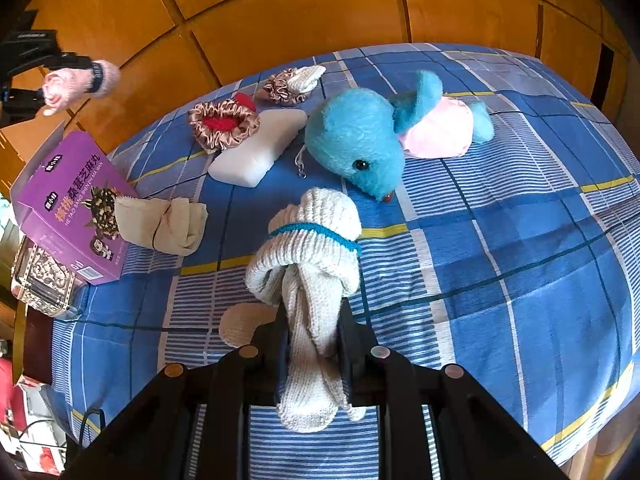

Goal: Organize soft objects
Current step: 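Grasp the pink towel roll with the left tool while the right tool grasps the white sock, then carry the pink towel roll into the gold tray and open the left tool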

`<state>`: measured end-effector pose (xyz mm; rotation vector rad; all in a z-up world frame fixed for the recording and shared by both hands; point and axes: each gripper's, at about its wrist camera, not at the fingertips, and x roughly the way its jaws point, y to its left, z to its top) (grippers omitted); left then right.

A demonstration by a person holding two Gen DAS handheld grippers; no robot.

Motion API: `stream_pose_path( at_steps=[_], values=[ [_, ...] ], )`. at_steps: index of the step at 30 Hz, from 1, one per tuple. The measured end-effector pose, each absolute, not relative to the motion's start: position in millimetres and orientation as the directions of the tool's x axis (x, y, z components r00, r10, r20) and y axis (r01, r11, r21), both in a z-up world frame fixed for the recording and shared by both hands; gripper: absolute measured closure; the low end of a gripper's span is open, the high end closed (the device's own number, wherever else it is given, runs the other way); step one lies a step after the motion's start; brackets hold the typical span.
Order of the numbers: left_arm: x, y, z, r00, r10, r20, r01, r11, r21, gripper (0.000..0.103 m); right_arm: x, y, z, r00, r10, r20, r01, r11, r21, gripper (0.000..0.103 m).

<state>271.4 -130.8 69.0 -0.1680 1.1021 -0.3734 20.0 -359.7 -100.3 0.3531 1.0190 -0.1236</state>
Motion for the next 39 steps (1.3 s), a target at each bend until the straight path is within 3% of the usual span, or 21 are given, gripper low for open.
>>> stream_pose_path(
  at_steps=[9, 17, 31, 35, 37, 39],
  values=[
    [275, -25, 74, 0.493, -0.272, -0.827, 0.086, 0.96, -0.265, 0.068, 25, -356, -100, 0.506, 0.039, -0.862, 0.257, 0.947, 0.194, 0.085],
    [212, 93, 56, 0.561, -0.206, -0.802, 0.0, 0.969, -0.248, 0.067, 28, -351, -100, 0.49, 0.013, -0.871, 0.262, 0.952, 0.162, 0.084],
    [112, 229, -47, 0.516, -0.073, -0.853, -0.212, 0.955, -0.21, 0.067, 30, -343, -100, 0.478, -0.064, -0.876, 0.302, 0.949, 0.095, 0.083],
    [118, 242, -59, 0.522, -0.008, -0.853, -0.236, 0.96, -0.154, 0.063, 35, -339, -100, 0.47, -0.095, -0.878, 0.319, 0.945, 0.069, 0.084],
    [119, 246, -66, 0.519, -0.008, -0.855, -0.249, 0.955, -0.16, 0.054, 38, -338, -100, 0.462, -0.107, -0.88, 0.332, 0.941, 0.06, 0.084],
    [114, 250, -70, 0.523, -0.007, -0.852, -0.257, 0.952, -0.165, 0.039, 40, -339, -98, 0.453, -0.11, -0.885, 0.343, 0.937, 0.06, 0.085]
  ],
)
